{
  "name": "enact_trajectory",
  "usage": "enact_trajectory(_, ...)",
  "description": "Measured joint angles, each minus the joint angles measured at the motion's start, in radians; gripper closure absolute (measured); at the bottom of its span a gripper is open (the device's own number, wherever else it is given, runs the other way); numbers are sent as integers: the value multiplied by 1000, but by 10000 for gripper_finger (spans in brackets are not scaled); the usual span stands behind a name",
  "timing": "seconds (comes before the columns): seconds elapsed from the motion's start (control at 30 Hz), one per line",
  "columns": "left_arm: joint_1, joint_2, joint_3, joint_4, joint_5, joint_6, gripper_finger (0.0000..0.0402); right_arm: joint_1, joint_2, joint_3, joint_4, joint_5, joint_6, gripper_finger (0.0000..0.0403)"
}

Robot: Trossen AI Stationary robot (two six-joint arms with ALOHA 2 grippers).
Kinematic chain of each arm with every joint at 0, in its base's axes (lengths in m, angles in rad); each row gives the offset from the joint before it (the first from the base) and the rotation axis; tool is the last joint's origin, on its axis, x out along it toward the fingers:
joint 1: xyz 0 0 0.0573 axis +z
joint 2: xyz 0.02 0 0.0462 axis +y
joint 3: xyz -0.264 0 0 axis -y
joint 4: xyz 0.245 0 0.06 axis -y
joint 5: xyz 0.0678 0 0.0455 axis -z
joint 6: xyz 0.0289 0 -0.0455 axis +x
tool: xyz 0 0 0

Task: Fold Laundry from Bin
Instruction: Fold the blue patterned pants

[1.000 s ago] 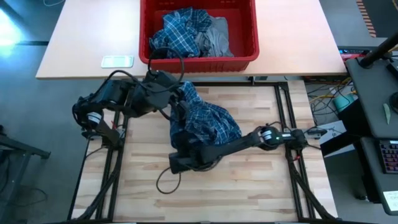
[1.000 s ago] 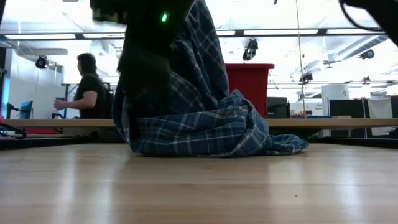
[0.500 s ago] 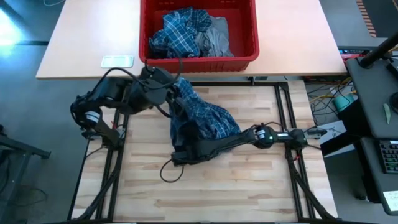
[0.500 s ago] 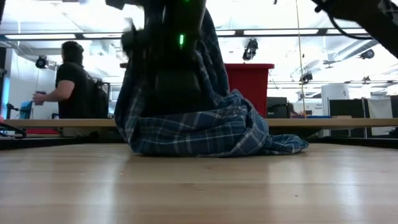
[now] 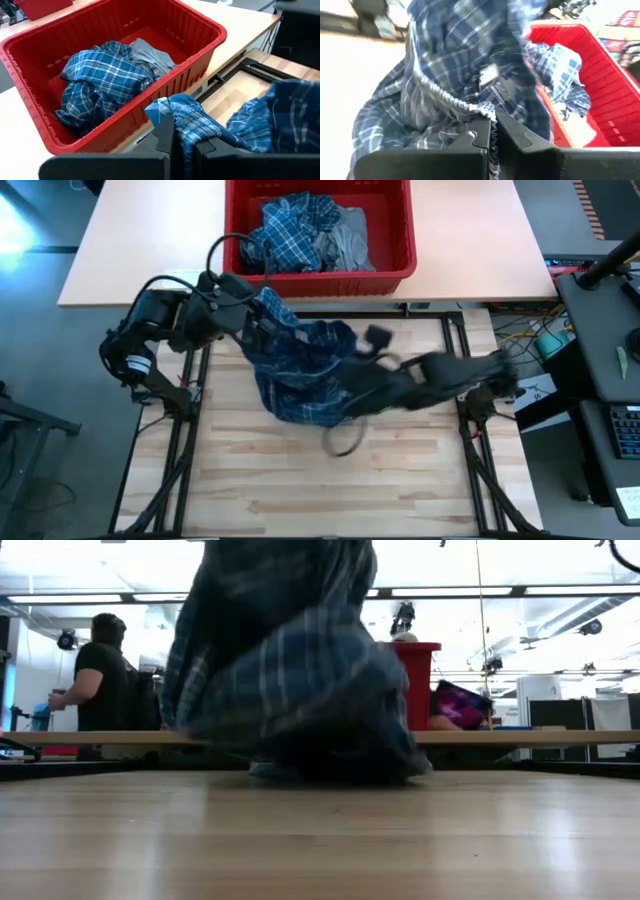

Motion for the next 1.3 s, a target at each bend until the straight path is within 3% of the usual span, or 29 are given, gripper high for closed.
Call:
enact_trajectory(0.17, 0, -31, 1, 26, 1, 13, 401, 0, -142, 0, 29, -136, -8, 394)
enact_trajectory(0.27, 0, -66, 1, 147, 43, 85, 402, 13, -203, 0, 162, -164, -90, 394)
enact_trajectory(0.37, -1, -119, 1, 378, 182, 195, 402, 26, -248, 0, 391, -207, -259, 394)
enact_trajectory(0.47, -1, -164, 2, 639, 314, 304, 402, 27, -277, 0, 651, -343, -423, 394)
enact_trajectory(0.6, -1, -198, 2, 938, 474, 412, 402, 27, -286, 0, 915, -552, -535, 394)
enact_trajectory(0.73, -1, -209, 2, 1201, 606, 450, 402, 27, -265, -1, 1164, -644, -646, 394)
enact_trajectory(0.93, -1, -200, 2, 1425, 726, 467, 402, 26, -229, -1, 1512, -684, -823, 394)
enact_trajectory(1.07, -1, -182, 2, 1436, 806, 428, 402, 26, -207, -1, 1541, -779, -804, 394)
enact_trajectory(1.17, -1, -166, 2, 1450, 1003, 364, 402, 27, -183, -1, 1471, -869, -732, 394)
enact_trajectory(1.3, -17, -129, 2, 1509, 1391, 275, 402, 27, -131, -1, 1426, -1084, -628, 394)
